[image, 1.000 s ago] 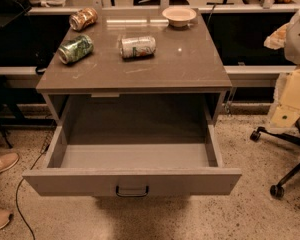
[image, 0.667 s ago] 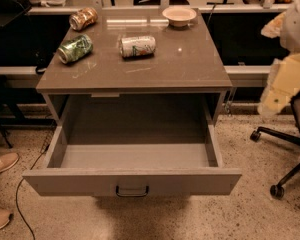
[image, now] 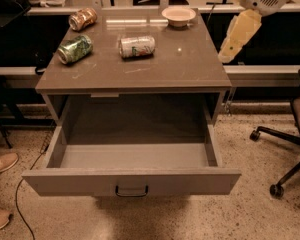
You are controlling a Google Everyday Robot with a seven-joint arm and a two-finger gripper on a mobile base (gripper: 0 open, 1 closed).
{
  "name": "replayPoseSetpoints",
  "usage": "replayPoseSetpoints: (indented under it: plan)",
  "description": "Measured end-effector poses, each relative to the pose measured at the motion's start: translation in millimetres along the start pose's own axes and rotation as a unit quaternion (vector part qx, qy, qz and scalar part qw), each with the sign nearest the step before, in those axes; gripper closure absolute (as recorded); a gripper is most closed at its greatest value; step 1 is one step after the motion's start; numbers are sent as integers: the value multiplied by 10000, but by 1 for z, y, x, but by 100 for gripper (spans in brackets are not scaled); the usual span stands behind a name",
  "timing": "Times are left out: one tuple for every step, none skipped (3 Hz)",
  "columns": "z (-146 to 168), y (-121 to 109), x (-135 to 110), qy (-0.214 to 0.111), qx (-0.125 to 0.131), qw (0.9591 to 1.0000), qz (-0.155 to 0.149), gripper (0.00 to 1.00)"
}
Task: Place 7up can into top drawer
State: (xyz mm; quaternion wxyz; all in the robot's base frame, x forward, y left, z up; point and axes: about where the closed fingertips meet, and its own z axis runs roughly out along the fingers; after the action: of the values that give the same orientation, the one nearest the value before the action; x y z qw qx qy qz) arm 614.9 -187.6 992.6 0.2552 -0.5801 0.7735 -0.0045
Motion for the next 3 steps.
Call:
replayPoseSetpoints:
  plan:
    - [46, -28, -27, -28, -168, 9998, 120, 0]
    - [103, -46, -52, 201, -318, 9992, 165, 0]
    - [106, -46, -53, 190, -315, 9992, 168, 0]
